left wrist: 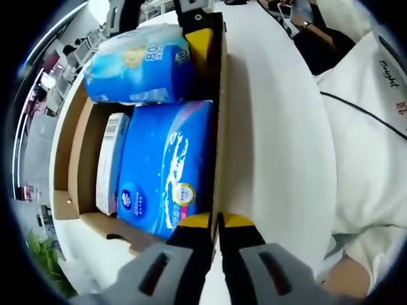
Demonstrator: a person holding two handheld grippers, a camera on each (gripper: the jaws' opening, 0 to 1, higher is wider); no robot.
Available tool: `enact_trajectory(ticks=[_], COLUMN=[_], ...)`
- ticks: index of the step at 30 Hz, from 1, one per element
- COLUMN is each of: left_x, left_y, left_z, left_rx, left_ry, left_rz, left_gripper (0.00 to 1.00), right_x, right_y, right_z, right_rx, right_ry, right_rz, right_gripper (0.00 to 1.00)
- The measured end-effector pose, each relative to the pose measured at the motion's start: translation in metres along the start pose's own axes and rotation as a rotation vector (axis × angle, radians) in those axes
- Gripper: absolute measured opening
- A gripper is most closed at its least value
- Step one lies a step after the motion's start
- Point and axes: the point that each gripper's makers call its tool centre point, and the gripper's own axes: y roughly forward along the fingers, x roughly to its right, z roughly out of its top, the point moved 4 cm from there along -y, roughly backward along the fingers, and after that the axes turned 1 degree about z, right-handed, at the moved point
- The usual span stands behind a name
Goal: Operate the shoe box by opening the lid, removing the specified soft item, and placing it in the target area until the item is outside and the box remains undamaged.
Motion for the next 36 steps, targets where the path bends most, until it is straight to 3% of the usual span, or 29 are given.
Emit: enact_trajectory(ticks=[4, 8, 13, 16, 24, 29, 31, 36], left_x=[0.000, 0.000, 0.000, 0.001, 0.001, 0.001, 0.002, 0.002], left_y=[0.000, 0.000, 0.000, 0.000, -0.001, -0.001, -0.001, -0.001], left_z=[0.000, 0.000, 0.000, 0.000, 0.000, 0.000, 0.001, 0.000], left_rx=[-0.001, 0.002, -0.002, -0.004, 0.016, 0.016, 0.020, 0.020], left_ry=[-0.013, -0.001, -0.005, -0.014, -0.019, -0.019, -0.019, -0.037], left_rz=[0.005, 0.009, 0.006, 0.016, 0.018, 0.024, 0.027, 0.027], left_gripper=[0.04, 0.05, 0.05, 0.05, 0.06, 0.06, 0.06, 0.06], right_x=[0.001, -0.009, -0.003, -0.002, 0.001, 0.001, -0.002, 0.001], right_y=[-0.002, -0.005, -0.011, -0.014, -0.021, -0.019, -0.020, -0.026], right_z=[0.001, -0.003, -0.003, -0.006, -0.001, -0.007, -0.009, -0.004], right_rx=[-0.034, -0.132, -0.167, -0.215, -0.226, -0.297, -0.330, -0.336], right_ry=[-0.017, -0.017, -0.032, -0.127, -0.123, -0.153, -0.112, -0.150], right_rz=[0.001, 0.075, 0.070, 0.060, 0.068, 0.076, 0.111, 0.102], right_gripper=[0.61, 0.61, 0.61, 0.61, 0.61, 0.61, 0.61, 0.61])
